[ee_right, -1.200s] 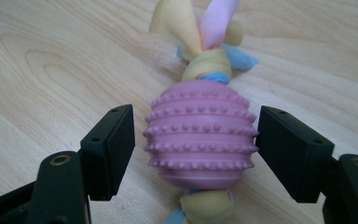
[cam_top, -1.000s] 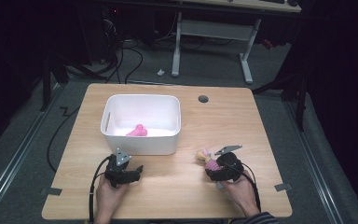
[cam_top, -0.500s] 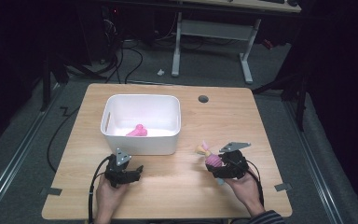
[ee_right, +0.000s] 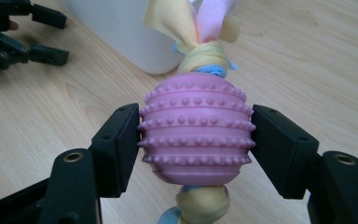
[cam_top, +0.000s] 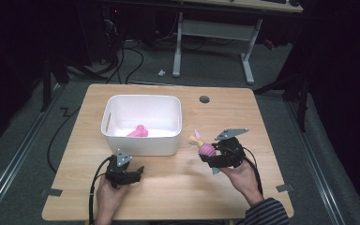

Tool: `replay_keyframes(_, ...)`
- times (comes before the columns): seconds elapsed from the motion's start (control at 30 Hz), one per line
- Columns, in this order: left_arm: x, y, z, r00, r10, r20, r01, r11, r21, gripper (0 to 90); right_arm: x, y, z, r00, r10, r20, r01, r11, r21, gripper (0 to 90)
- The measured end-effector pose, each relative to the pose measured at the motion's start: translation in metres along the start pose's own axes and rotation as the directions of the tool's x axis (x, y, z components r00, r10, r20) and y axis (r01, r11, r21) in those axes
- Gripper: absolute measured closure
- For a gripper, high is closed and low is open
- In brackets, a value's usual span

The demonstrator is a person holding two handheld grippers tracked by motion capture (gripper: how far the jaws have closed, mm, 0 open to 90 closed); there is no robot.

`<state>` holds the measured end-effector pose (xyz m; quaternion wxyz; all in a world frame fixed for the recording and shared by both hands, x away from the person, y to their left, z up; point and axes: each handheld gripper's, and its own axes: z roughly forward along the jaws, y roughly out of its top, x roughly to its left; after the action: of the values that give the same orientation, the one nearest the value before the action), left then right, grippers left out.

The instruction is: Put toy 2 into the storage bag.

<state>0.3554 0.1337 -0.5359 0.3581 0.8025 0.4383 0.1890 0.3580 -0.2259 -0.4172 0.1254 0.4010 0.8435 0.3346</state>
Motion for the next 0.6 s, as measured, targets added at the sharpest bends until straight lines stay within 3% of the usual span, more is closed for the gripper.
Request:
replay_keyframes(0.2,0.000,0.000,0.000,1.0000,0.000,0.000,0.000,1.0000,0.000,24.8,0.008,0.024,-0.005,0.9986,-0.051,-0.016,0.051,0.998,-0.032,35.6)
replay_keyframes(0.33,0.000,0.000,0.000,1.0000,0.000,0.000,0.000,1.0000,0.000,24.8,0.010,0.039,-0.007,0.9979,-0.065,-0.007,0.064,0.998,-0.024,35.9)
replay_keyframes(0.6,0.000,0.000,0.000,1.0000,0.000,0.000,0.000,1.0000,0.000,24.8,0.015,0.067,-0.017,0.9941,-0.103,-0.035,0.101,0.993,-0.057,36.0)
